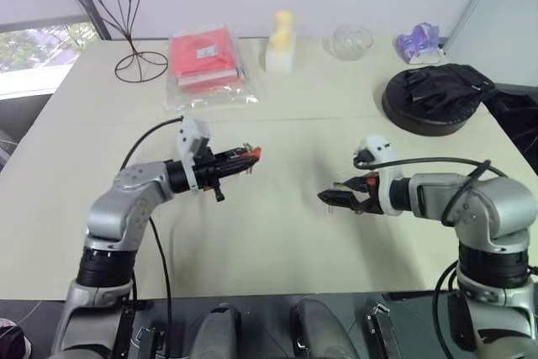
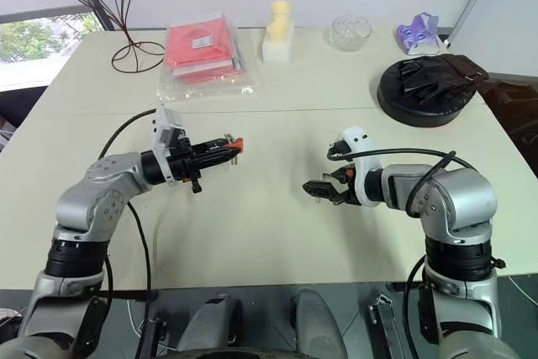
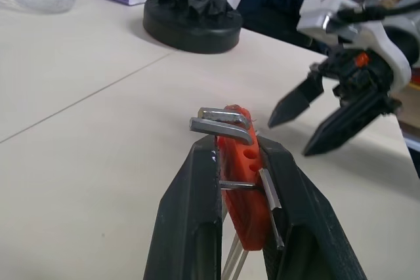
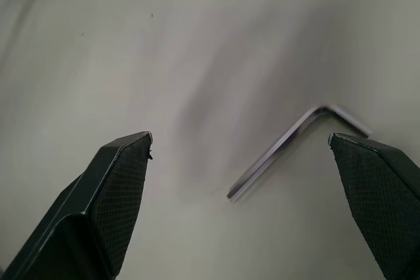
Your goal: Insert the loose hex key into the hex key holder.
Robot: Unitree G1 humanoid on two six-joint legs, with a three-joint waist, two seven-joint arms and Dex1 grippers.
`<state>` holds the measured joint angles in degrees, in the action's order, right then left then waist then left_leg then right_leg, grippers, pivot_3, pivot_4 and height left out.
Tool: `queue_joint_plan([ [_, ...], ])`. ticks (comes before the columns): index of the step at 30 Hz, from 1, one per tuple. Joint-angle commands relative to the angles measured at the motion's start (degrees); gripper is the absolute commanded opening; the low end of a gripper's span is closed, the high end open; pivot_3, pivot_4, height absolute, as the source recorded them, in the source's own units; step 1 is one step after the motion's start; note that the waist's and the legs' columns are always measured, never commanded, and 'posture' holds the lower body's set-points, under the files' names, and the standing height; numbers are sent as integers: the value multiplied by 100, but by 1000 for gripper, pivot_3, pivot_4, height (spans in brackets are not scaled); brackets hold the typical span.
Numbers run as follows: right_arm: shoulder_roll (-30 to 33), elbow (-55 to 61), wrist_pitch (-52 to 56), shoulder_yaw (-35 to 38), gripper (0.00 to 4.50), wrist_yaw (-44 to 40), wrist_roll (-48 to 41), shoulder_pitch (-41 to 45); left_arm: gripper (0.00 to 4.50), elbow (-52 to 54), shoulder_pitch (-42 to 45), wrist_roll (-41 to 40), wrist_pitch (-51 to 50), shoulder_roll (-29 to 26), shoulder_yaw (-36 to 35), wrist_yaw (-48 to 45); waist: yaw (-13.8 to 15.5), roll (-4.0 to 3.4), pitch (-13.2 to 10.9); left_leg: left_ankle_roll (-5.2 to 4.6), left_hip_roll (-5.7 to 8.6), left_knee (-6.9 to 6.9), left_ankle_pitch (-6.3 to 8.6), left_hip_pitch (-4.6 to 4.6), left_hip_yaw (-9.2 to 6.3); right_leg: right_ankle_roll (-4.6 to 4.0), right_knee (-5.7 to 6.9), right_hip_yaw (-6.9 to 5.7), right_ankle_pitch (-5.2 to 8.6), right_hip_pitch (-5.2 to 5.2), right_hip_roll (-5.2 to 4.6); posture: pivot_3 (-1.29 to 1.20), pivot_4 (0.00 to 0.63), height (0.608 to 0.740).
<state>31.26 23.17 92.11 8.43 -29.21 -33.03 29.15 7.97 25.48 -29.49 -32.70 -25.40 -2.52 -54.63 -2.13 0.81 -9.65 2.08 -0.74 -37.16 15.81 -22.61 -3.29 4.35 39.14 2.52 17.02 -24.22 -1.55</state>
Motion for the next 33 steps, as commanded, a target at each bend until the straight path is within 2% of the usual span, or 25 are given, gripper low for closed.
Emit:
queue_joint_plan([
  [1,-254,-157,39,42,4500,307,-102,25,212,165,138,-111,164,58,-54,110,-17,1,0,0,0,0,0,0,0,0,0,-1,0,0,0,0,150,740],
  [3,-472,-342,26,-87,4500,464,49,80,212,158,144,-94,184,102,-38,182,-33,0,0,0,-1,1,0,1,-1,0,0,-1,0,0,3,0,150,740],
  [7,-846,-1055,-625,-795,4500,809,524,238,212,188,112,-95,217,211,-30,348,-57,12,11,0,-3,2,0,15,2,0,2,0,0,8,6,0,150,740],
  [8,-850,-1224,-809,-956,4246,854,652,256,212,204,108,-94,221,248,-28,397,-59,12,13,-1,-4,2,0,21,2,0,1,0,0,14,7,0,150,740],
  [10,-806,-1526,-1088,-1213,3609,895,853,275,212,222,105,-92,232,314,-23,484,-53,17,18,-1,-5,1,0,28,0,0,1,-1,0,24,10,0,150,740],
  [13,-668,-1767,-1270,-1565,2003,802,1002,165,212,229,49,-74,301,411,-49,635,-54,23,22,-3,-6,1,2,52,-2,0,-9,-1,0,54,11,0,150,740],
  [16,-519,-1705,-1327,-1871,393,662,1058,-29,212,199,27,-73,368,453,-66,726,-43,23,26,-35,-6,6,20,112,-1,2,-24,-2,4,116,11,0,150,740],
  [17,-427,-1640,-1378,-2017,33,588,1080,-131,212,184,30,-72,388,458,-68,743,-44,24,31,-41,-6,8,24,123,-3,5,-32,-2,7,131,13,0,150,740],
  [23,-291,-1365,-2090,-2224,33,456,1301,-432,212,94,110,-212,342,393,-147,695,-25,37,82,-56,-12,14,32,124,-20,5,-92,-16,7,169,19,0,150,740],
  [27,-988,-2018,-3909,-1118,33,848,1482,502,212,-365,529,-512,-12,-119,-307,154,-103,34,72,-56,-16,14,32,125,-16,4,-97,-8,5,161,24,0,150,740],
  [30,-1128,-1910,-5234,-589,33,462,1278,1021,212,-974,1044,-744,-395,-553,-290,-451,-78,-33,11,-50,-15,8,29,103,-14,3,-88,-1,4,138,41,0,150,740],
  [33,-1323,-1486,-5671,-342,33,-26,722,1231,212,-1809,1740,-811,-681,-856,-99,-1209,-27,-35,10,-50,-11,8,29,44,-13,7,-82,-4,3,79,41,0,150,740],
])
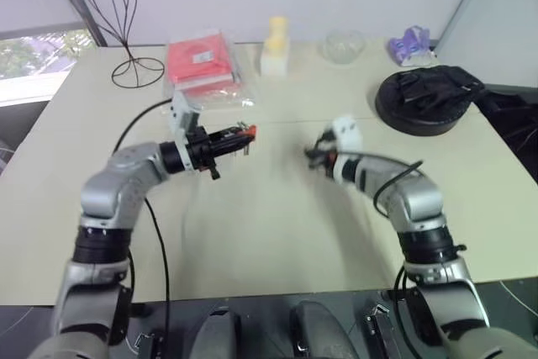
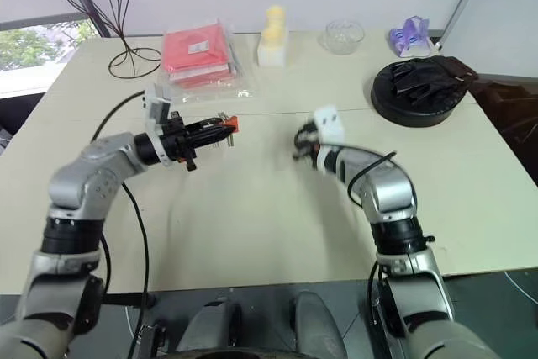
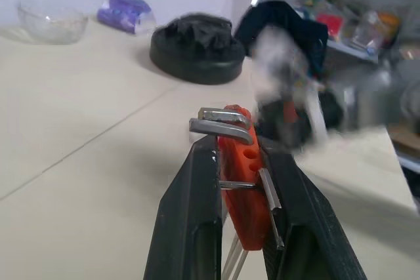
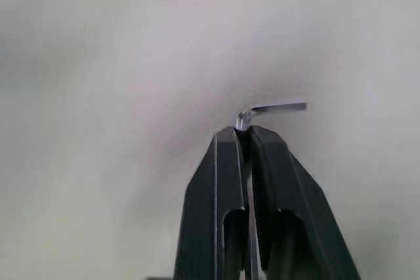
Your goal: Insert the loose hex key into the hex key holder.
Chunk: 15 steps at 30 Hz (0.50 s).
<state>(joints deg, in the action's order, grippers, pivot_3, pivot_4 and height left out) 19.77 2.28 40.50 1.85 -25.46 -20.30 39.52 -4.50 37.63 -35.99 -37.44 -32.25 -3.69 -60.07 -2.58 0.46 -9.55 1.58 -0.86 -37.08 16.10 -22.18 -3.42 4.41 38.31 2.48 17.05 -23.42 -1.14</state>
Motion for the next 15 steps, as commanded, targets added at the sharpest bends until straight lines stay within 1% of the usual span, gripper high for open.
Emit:
queue_joint_plan([
  [1,-273,701,-551,380,33,-450,-709,261,212,-860,764,-128,-234,-230,85,-903,23,2,1,10,-2,-1,-6,-18,-6,0,1,-10,0,-11,1,0,150,740],
  [4,-635,1014,-584,526,33,-444,-1197,428,212,-1619,1488,144,-132,-278,413,-1582,31,2,1,25,-4,3,-14,-39,-7,-1,0,-17,0,-26,0,0,150,740],
  [8,-967,1175,-547,585,33,-293,-1585,544,212,-2306,2137,387,81,-143,591,-2040,8,0,-1,53,12,0,-30,-53,0,0,2,-14,0,-42,-25,0,150,740],
  [11,-1076,1167,-609,549,33,-203,-1674,578,212,-2534,2374,519,220,-26,630,-2228,4,0,-1,44,15,-1,-26,-50,1,1,8,-12,0,-42,-29,0,150,740],
  [15,-1111,1114,-687,507,33,-156,-1688,608,212,-2577,2383,727,499,75,670,-2295,0,0,-1,43,16,0,-25,-51,1,1,24,-12,0,-50,-30,0,150,740],
])
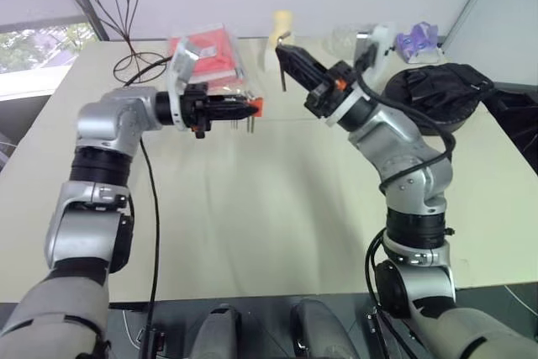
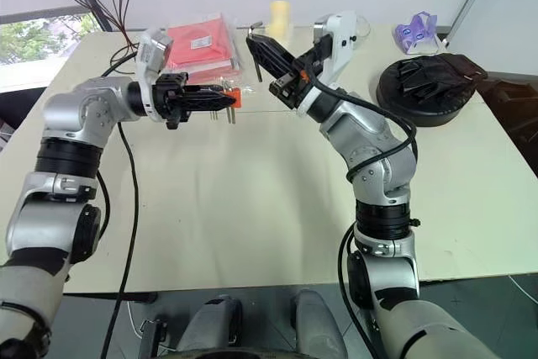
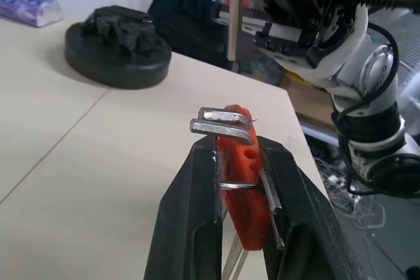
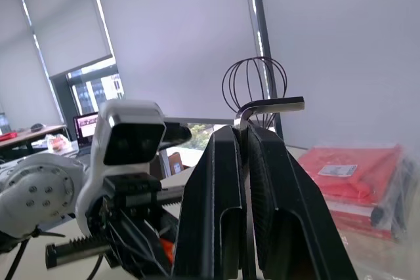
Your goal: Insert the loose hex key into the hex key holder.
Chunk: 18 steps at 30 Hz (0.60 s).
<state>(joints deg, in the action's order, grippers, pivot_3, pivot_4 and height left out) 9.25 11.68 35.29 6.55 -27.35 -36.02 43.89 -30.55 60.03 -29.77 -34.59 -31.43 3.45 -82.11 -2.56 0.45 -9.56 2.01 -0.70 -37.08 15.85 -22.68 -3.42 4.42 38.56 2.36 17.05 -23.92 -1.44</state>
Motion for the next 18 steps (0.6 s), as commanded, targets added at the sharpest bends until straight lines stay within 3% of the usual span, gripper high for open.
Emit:
queue_joint_plan([
  [1,-68,168,-181,30,33,43,-128,178,212,16,140,135,261,26,-68,-70,-5,0,0,1,0,0,0,-3,-1,0,6,1,0,-7,-1,0,150,740],
  [18,-186,131,-247,-113,33,129,-129,110,212,19,235,70,290,507,-438,306,-2,0,0,1,0,-9,-1,-22,-2,0,52,10,0,-51,-5,0,150,740],
])
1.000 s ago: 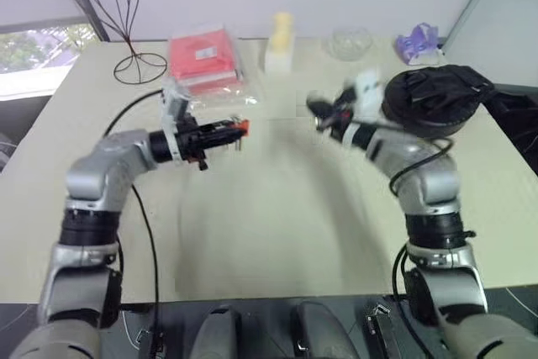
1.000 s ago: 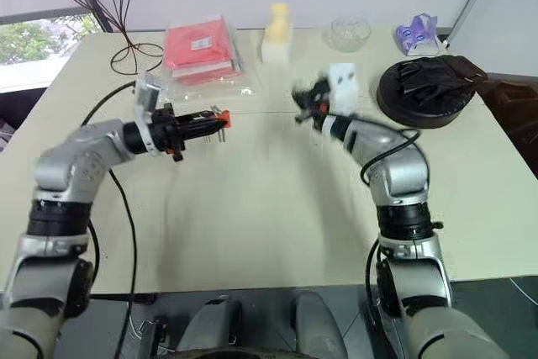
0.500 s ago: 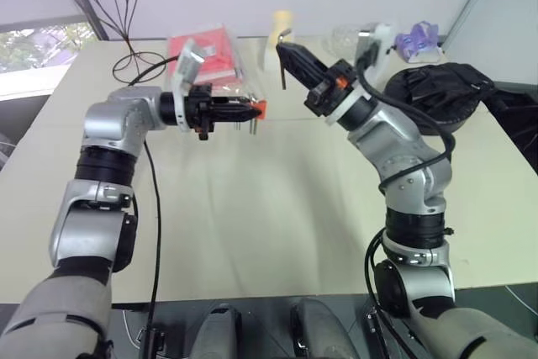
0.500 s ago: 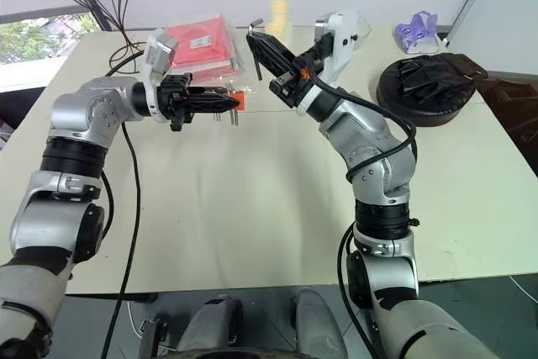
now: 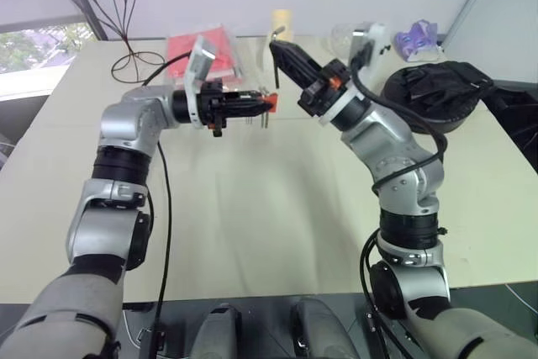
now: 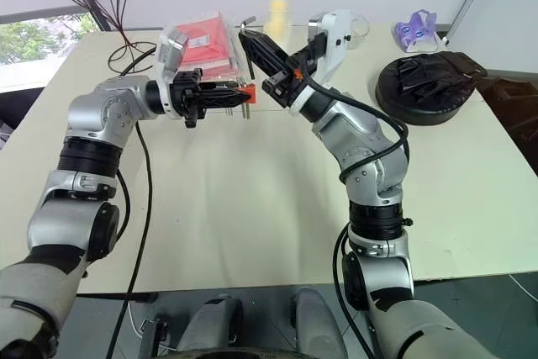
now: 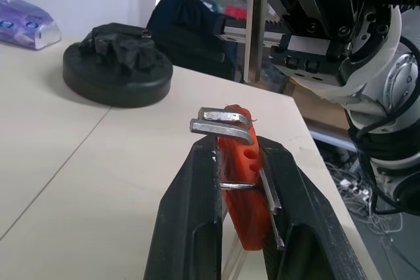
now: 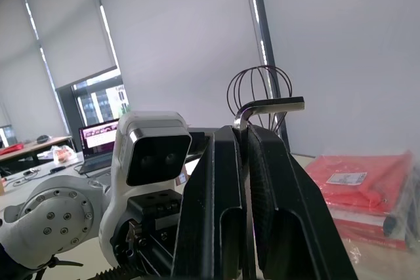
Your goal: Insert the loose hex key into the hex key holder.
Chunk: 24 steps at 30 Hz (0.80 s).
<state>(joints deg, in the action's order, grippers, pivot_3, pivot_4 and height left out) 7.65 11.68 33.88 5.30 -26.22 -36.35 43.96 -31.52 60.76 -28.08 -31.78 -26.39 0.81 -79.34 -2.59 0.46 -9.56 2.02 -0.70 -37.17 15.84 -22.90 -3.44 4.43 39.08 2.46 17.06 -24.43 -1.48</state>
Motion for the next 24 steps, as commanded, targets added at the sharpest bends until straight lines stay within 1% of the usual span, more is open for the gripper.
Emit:
queue_joint_plan([
  [1,-33,119,-107,14,33,30,-93,106,212,131,159,-100,3,8,-173,19,1,0,0,0,0,0,0,0,0,0,0,0,0,0,0,0,150,740],
  [10,-53,29,-148,-22,33,40,-44,68,212,495,60,-197,-220,23,-197,22,-2,0,0,4,0,0,-2,-1,0,0,0,0,0,-1,0,0,150,740],
  [24,-36,-72,-237,5,33,40,-45,98,212,385,-64,-78,-75,-30,-171,82,-1,0,0,8,0,0,-5,-1,0,0,1,0,0,-1,0,0,150,740],
])
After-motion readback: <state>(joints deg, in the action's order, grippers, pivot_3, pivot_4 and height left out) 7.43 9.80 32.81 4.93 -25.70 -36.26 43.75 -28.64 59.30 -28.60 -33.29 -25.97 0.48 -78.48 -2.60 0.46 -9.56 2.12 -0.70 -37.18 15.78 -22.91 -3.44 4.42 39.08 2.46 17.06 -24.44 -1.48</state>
